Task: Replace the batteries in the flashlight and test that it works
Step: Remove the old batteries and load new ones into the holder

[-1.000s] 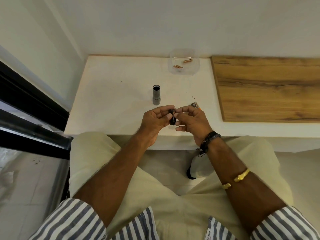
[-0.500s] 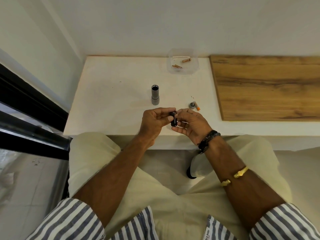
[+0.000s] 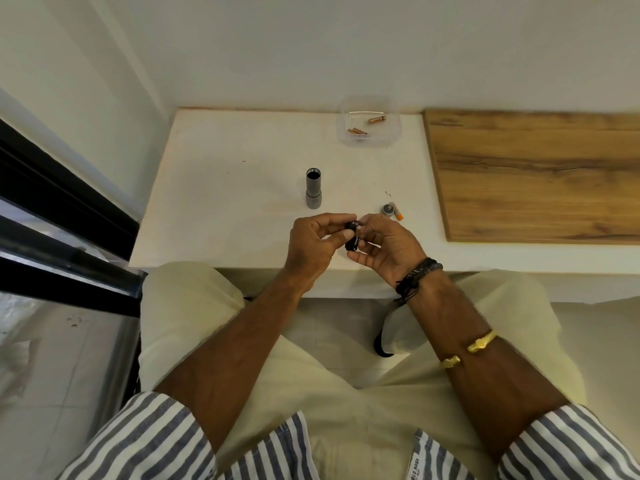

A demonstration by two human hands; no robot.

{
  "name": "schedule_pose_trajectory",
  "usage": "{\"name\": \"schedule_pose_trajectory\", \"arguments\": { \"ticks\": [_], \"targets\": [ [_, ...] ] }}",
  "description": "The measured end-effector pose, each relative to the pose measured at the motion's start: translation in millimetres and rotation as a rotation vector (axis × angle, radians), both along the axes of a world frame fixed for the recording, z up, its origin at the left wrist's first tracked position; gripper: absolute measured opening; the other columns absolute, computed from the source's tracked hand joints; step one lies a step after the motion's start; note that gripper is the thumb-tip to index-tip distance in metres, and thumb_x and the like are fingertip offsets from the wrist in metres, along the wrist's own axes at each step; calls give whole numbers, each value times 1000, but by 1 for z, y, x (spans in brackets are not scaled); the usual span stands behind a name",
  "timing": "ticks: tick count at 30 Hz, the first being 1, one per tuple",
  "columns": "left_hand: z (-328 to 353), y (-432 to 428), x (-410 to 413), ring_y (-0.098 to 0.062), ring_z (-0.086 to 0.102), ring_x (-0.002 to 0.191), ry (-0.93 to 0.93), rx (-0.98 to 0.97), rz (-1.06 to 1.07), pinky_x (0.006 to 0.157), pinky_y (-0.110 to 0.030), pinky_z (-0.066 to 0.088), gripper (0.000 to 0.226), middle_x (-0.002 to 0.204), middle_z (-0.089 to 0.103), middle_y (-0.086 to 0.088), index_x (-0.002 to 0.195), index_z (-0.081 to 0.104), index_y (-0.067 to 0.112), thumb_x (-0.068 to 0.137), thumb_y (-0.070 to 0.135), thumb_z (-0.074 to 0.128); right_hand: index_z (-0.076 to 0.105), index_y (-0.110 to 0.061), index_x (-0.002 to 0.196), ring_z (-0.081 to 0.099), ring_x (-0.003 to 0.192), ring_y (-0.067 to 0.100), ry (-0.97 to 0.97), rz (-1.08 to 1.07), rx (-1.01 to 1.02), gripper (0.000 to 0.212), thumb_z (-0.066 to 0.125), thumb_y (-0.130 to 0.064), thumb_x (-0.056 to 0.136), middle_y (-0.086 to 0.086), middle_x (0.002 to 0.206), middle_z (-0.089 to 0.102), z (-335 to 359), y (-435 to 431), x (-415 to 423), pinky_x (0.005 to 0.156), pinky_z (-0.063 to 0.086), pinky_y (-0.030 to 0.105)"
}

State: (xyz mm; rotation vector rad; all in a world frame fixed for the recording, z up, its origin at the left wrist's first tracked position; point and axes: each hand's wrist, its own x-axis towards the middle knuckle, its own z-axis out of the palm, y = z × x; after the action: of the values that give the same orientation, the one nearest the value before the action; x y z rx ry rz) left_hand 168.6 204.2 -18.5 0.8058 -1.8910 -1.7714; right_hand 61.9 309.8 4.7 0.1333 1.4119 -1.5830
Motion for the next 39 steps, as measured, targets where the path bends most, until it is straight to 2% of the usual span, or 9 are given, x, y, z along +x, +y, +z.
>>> {"name": "schedule_pose_trajectory", "arguments": {
  "ticks": [3,6,10,14,19,23,26,31,39],
  "targets": [
    [0,0,0,-19,73,100,-2,28,32,95,-46,56,30,109,75,-11,117,71,4,86,4,72,69,-12,92,63,80,19,85,24,13,5,65,-9,90,8,86,64,0,1,0,82,63,44],
    [-1,-3,1,-21,73,100,12,76,45,94,-45,57,31,110,74,-12,117,70,2,86,2,72,73,-10,98,67,80,17,258,49,48,10,75,-14,89,6,91,71,-3,3,0,73,64,38],
    [-4,-3,0,-23,74,95,38,183,90,87,-40,60,29,107,75,-12,117,69,2,88,1,70,77,-10,94,69,72,14,497,-18,66,6,76,-11,88,5,81,74,-6,1,-1,64,60,29],
    [-8,-10,0,-28,72,102,100,577,140,82,-40,61,26,111,73,-13,116,70,10,93,0,63,78,-12,96,72,74,19,451,-142,-19,12,73,-4,88,13,85,75,-11,2,-8,71,63,31],
    [-12,-18,2,-29,70,102,154,925,181,92,-44,57,24,105,71,-14,118,66,6,96,2,57,76,-1,89,76,83,27,323,-324,-33,10,74,8,84,18,93,76,-20,11,-31,76,63,31],
    [-11,-14,1,-28,69,95,149,886,182,79,-37,61,20,99,71,-15,111,66,4,91,2,65,76,-6,81,77,86,36,416,-477,98,15,76,9,78,13,82,76,-32,17,-56,80,64,39],
    [-11,-12,-1,-32,69,101,183,904,126,81,-39,61,21,112,68,-22,116,61,-1,96,-5,54,79,-16,80,76,86,34,603,-469,314,15,75,-2,76,10,83,77,-44,19,-70,81,64,44],
    [-9,-12,-2,-32,66,113,216,903,16,94,-40,57,25,117,67,-21,120,61,0,100,-5,46,81,-16,93,71,82,14,861,-323,520,14,75,-11,82,-5,83,74,-53,18,-73,76,59,22],
    [-8,-13,0,-28,66,109,214,819,-37,100,-46,52,28,118,69,-16,122,63,4,98,-3,51,81,-15,96,65,78,11,948,-194,628,13,76,-14,85,-1,90,76,-55,15,-69,73,54,26]
  ]
}}
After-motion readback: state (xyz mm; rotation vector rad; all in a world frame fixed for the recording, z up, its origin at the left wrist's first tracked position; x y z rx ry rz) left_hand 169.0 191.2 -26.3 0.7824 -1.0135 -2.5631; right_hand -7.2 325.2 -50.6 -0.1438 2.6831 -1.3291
